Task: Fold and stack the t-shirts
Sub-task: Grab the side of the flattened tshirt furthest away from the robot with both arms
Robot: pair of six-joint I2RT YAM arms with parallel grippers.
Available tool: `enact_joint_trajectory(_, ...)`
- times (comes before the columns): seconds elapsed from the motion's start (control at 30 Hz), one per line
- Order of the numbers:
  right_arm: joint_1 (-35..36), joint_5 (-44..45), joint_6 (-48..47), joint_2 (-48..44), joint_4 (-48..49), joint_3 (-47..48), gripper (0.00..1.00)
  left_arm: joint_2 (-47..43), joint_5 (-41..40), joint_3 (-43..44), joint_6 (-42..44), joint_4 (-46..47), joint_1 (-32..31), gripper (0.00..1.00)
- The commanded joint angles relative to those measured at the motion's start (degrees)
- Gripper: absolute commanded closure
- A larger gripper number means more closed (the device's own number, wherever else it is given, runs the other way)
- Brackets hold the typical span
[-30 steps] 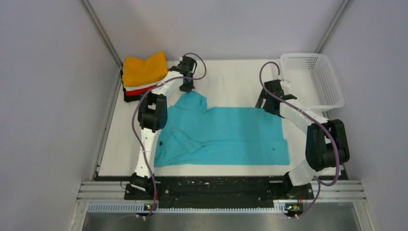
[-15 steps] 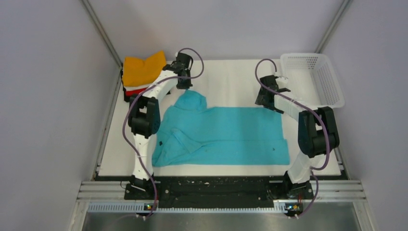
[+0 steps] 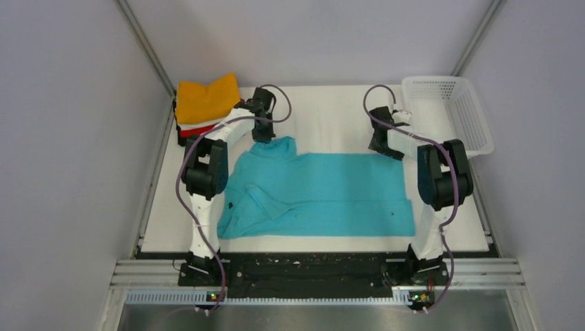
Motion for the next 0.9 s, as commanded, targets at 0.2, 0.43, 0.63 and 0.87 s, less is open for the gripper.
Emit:
enact_joint_trajectory(0.2, -0.3, 3.5, 2.7, -2.3, 1.2, -2.4, 0.4, -10.3, 3.4, -8.4, -1.7, 4.0, -0.1, 1.0)
enact_joint_trajectory(0.43, -0.5, 3.4, 3.1, 0.5, 0.0, 1.6, 0.38, -11.6, 3.2, -10.2, -1.8, 3.9, -0.1, 1.0)
enact_joint_trajectory(0.63, -0.5, 2.8, 3.9, -1.5, -0.6, -3.7, 0.44, -14.9, 3.2, -14.2, -2.4, 4.7, -0.1, 1.0)
enact_joint_trajectory(0.87, -0.5, 3.6, 5.2, -3.5, -0.4, -7.4, 0.61, -17.5, 4.1, -16.9, -3.1, 5.2, -0.1, 1.0)
